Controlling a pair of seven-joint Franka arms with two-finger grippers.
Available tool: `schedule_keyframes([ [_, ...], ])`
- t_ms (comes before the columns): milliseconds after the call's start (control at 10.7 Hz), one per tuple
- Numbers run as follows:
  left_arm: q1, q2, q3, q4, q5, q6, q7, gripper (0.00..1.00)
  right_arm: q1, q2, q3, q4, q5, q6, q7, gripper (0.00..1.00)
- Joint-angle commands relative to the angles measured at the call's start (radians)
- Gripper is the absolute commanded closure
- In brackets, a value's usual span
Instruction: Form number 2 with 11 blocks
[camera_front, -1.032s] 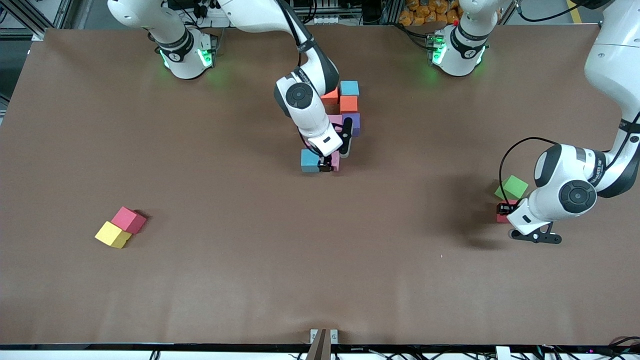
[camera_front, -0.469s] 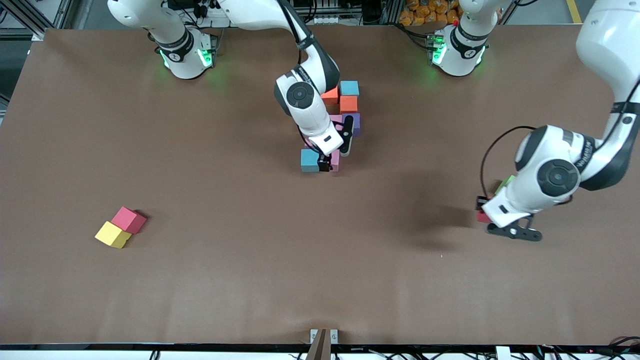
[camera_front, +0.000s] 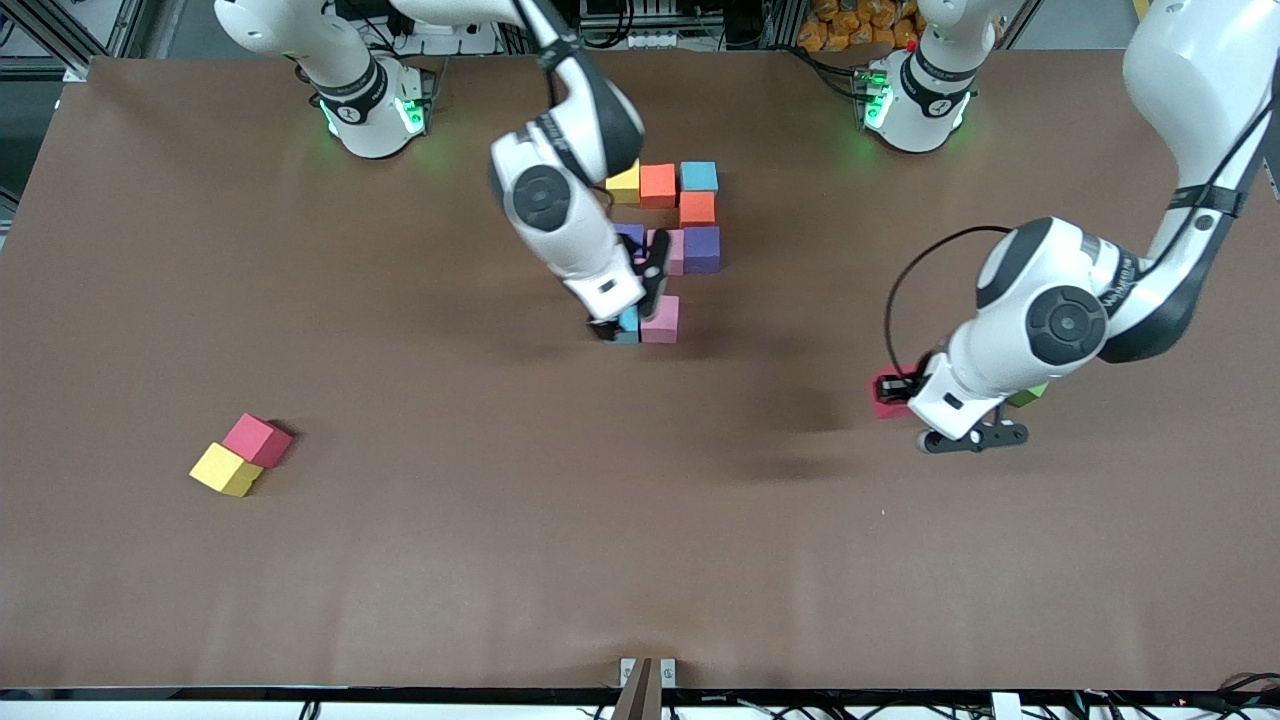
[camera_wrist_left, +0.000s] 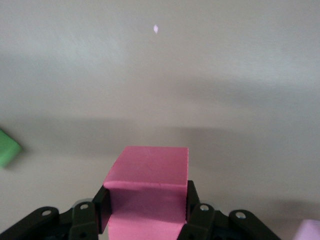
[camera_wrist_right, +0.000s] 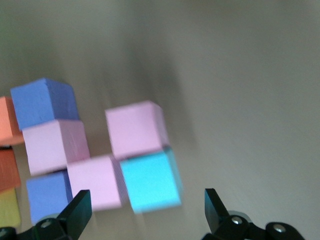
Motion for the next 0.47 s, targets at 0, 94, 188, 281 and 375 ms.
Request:
schedule_keyframes([
  [0,-0.112,0.024,-0.01,0.0,-0.022,-0.016,-0.316,1.0,-0.062,-0.033,-0.087,-0.018,-0.004,-0.066,0.001,0.0],
  [94,-0.167,0.033,-0.009,0.002,-0.022,-0.014,-0.462,1.0,-0.144,-0.033,-0.083,-0.015,-0.005,-0.066,-0.001,0.0],
  [188,-0.203,0.052,-0.007,0.002,-0.023,-0.01,-0.553,1.0,-0.216,-0.035,-0.08,-0.012,-0.005,-0.066,-0.001,0.0],
  [281,-0.229,0.07,-0.007,-0.001,-0.029,-0.005,-0.672,1.0,-0.292,-0.044,-0.08,-0.012,-0.008,-0.068,0.004,0.0],
  [375,-0.261,0.085,-0.006,0.0,-0.054,0.01,-0.826,1.0,-0.371,-0.062,-0.075,-0.01,-0.016,-0.083,0.008,0.0],
])
